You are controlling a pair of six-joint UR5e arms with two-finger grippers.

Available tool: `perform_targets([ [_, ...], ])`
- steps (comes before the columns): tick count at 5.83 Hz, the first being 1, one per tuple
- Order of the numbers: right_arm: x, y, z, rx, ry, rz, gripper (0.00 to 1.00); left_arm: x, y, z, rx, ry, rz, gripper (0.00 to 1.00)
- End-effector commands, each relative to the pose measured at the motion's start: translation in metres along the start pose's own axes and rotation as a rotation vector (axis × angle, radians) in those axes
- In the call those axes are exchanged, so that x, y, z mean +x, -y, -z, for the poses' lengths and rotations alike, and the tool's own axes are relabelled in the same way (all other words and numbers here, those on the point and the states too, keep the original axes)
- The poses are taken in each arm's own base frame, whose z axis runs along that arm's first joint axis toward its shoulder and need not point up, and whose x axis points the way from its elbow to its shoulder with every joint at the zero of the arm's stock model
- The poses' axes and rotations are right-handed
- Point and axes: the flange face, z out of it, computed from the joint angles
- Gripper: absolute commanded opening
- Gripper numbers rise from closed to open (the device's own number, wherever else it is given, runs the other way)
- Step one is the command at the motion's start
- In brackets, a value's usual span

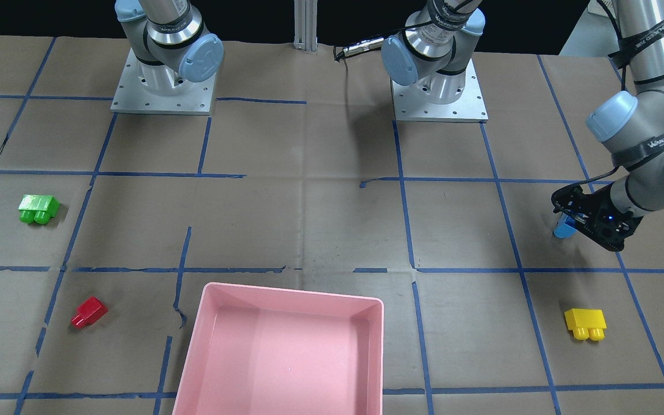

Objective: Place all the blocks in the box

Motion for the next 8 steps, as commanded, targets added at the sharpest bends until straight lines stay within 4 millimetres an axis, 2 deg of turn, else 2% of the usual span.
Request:
perform_targets([
  [1, -0.012, -0.014, -0.075, 0.035, -0.016, -0.034, 1.0, -0.001, 0.0, -0.022, -0.015, -0.023, -0.001, 0.59],
  [2, -0.021, -0.024, -0.101, 0.029, -0.007, -0.026, 1.0, -0.002, -0.001, -0.016, -0.013, -0.011, 0.001, 0.11],
  [3, -0.025, -0.029, -0.12, 0.044, -0.015, -0.016, 1.0, -0.001, 0.001, -0.011, -0.006, -0.001, 0.008, 0.0],
  [4, -0.027, -0.031, -0.146, 0.036, -0.012, 0.01, 1.0, 0.0, 0.008, 0.007, 0.007, 0.026, -0.001, 0.0],
  [5, -0.024, -0.027, -0.16, 0.036, -0.015, 0.05, 1.0, 0.011, 0.029, 0.046, 0.026, 0.042, -0.051, 0.0],
  [6, -0.024, -0.025, -0.169, 0.024, -0.009, 0.088, 1.0, 0.024, 0.06, 0.096, 0.037, 0.061, -0.126, 0.0],
  [7, -0.023, -0.025, -0.175, 0.012, -0.008, 0.095, 1.0, 0.043, 0.103, 0.14, 0.115, 0.058, -0.198, 0.0],
  [8, -0.024, -0.026, -0.178, 0.005, -0.004, 0.094, 1.0, 0.07, 0.145, 0.173, 0.164, 0.087, -0.278, 0.0],
])
